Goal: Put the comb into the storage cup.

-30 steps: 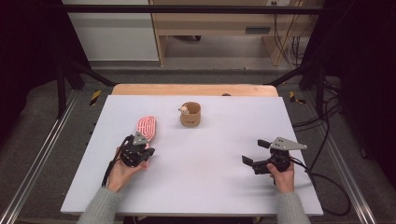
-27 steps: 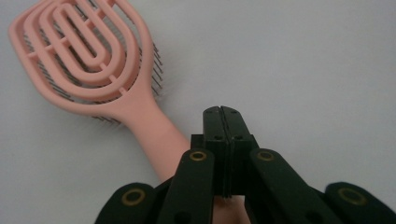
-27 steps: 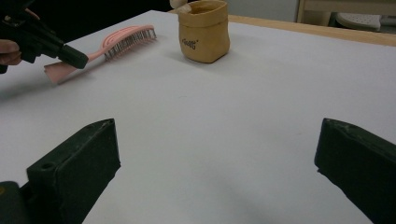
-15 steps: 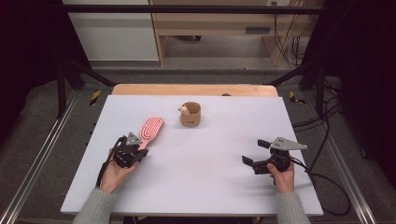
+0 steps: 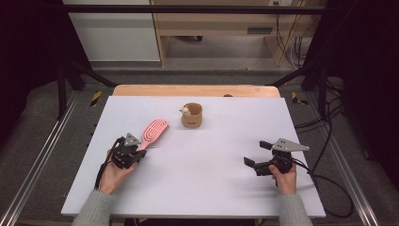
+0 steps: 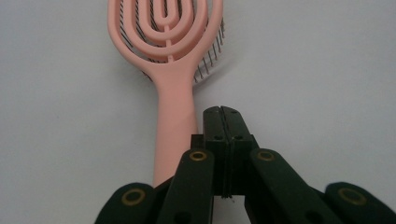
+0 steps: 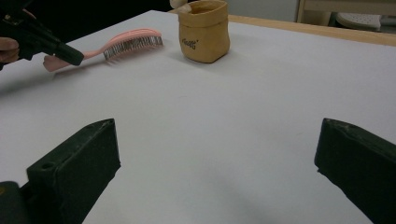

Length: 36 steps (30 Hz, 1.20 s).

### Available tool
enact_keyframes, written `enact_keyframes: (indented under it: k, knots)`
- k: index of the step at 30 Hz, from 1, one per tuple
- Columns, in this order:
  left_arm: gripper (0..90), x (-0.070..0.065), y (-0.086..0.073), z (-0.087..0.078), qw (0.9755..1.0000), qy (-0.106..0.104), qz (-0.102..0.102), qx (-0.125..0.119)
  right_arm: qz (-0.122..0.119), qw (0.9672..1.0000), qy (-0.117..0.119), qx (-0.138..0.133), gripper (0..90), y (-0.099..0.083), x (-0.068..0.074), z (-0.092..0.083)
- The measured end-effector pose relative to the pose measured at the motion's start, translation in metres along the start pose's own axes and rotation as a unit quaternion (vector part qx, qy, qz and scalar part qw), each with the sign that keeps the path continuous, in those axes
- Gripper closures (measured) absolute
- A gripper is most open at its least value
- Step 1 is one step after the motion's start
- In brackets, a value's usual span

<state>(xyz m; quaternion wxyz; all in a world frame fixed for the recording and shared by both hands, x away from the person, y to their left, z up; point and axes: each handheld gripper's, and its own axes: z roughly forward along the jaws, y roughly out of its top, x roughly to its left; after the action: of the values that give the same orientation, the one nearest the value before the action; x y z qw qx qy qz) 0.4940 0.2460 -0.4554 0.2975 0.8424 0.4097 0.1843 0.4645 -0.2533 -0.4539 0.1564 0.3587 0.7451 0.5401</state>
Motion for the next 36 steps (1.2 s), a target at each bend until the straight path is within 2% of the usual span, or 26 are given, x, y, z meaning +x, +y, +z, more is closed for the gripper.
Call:
enact_keyframes:
  k: [8,15,16,17,18,19,20,21,22,23,24,28,29,30,31,36]
  knots:
    - [89.1,0.001,0.0,-0.002,0.9999,-0.003,-0.006,-0.01,0.0,1.0,0.0,0.0,0.3,0.0,0.0,0.0]
    - [79.7,0.001,0.004,-0.012,0.9993,-0.002,-0.013,-0.036,0.0,1.0,0.0,0.0,0.3,0.0,0.0,0.0]
    - [74.9,0.002,0.005,-0.015,0.9988,0.0,-0.02,-0.046,0.0,1.0,0.0,0.0,0.3,0.0,0.0,0.0]
    - [71.9,0.002,0.005,-0.015,0.9988,0.0,-0.02,-0.046,0.0,1.0,0.0,0.0,0.3,0.0,0.0,0.0]
    - [71.9,0.002,0.006,-0.017,0.9985,0.002,-0.021,-0.05,0.0,1.0,0.0,0.0,0.3,0.0,0.0,0.0]
    - [66.2,0.004,0.007,-0.021,0.9978,0.006,-0.025,-0.061,0.0,1.0,0.0,0.0,0.3,0.0,0.0,0.0]
    - [62.9,0.004,0.007,-0.021,0.9978,0.006,-0.025,-0.061,0.0,1.0,0.0,0.0,0.3,0.0,0.0,0.0]
    - [62.9,0.004,0.007,-0.023,0.9974,0.006,-0.028,-0.066,0.0,1.0,0.0,0.001,0.3,0.0,0.0,0.0]
    - [56.2,0.005,0.008,-0.025,0.997,0.008,-0.031,-0.07,0.0,1.0,0.0,0.001,0.3,0.0,0.0,0.0]
    - [56.2,0.006,0.008,-0.026,0.9964,0.011,-0.035,-0.076,0.0,1.0,0.0,0.001,0.3,0.0,0.0,0.0]
    - [52.5,0.007,0.008,-0.027,0.996,0.013,-0.037,-0.08,0.0,1.0,0.0,0.001,0.3,0.0,0.0,0.0]
    - [40.6,0.009,0.008,-0.031,0.9948,0.018,-0.042,-0.091,0.0,1.0,0.0,0.0,0.3,0.0,0.0,0.0]
    - [35.2,0.01,0.009,-0.031,0.9945,0.017,-0.044,-0.093,-0.001,1.0,0.001,0.0,0.3,0.0,0.0,0.0]
    - [35.2,0.01,0.009,-0.031,0.9944,0.015,-0.046,-0.094,-0.001,1.0,0.001,0.0,0.3,0.0,0.0,0.0]
    - [28.9,0.011,0.009,-0.031,0.9945,0.013,-0.046,-0.093,0.0,1.0,0.001,0.001,0.3,0.0,0.0,0.0]
    - [20.3,0.012,0.009,-0.031,0.9934,0.011,-0.056,-0.099,0.0,1.0,0.001,0.0,0.3,0.0,0.0,0.0]
